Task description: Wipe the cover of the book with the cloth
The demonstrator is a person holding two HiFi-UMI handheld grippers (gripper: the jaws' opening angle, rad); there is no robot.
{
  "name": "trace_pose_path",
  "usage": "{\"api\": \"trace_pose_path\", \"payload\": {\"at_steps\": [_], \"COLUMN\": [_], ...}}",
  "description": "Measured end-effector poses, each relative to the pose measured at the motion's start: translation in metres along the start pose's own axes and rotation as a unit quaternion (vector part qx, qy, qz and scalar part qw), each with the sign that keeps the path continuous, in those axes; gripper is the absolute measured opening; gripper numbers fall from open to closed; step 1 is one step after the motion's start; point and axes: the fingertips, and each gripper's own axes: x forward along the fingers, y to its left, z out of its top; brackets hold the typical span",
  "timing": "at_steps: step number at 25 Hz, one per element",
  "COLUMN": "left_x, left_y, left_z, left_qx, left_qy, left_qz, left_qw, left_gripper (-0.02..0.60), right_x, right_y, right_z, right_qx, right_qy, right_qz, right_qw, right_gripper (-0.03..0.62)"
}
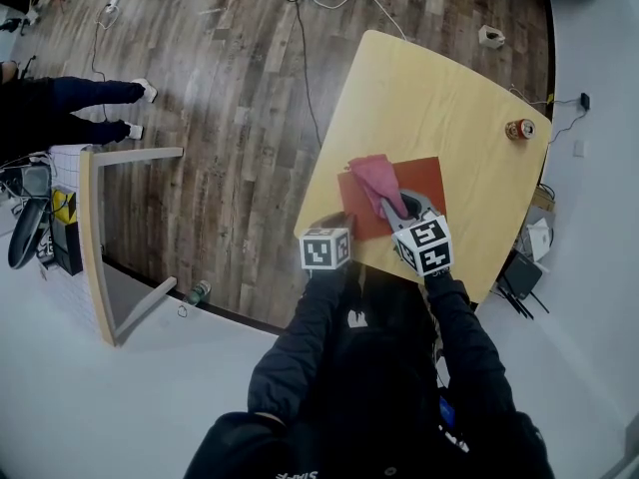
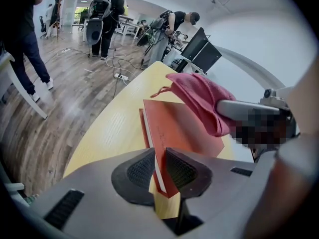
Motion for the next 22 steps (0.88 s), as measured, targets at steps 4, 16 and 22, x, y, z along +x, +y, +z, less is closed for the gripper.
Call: {"api": "trace_pose_path", "payload": {"at_steps": [4,16,22], "left_x": [0.001,0.002,0.003], "left_y": [0.001,0.002,0.002], "left_z": [-0.001,-0.003,-0.003], "left_qx": [0.0,0.003,0.001], "left_qy": [-0.001,0.0,0.0], "left_qz": [-0.004,-0.012,-0.012], "left_qw": [1.0,0.9999,0.9999], "left_gripper": [0.087,0.087,0.087], "right_x": [0.015,0.048,0.043], "right_y": [0.037,0.049,0.035], "right_z": [-0.016,-0.061,-0.066], "right_qx": [-0.008,-0.015,-0.004], "right_qy": [0.014,0.089,0.088], "right_qz": [0.042,0.047,0.029], "right_qw": [0.999,0.995,0.996], "right_gripper": [0.083,0.083,0.083]}}
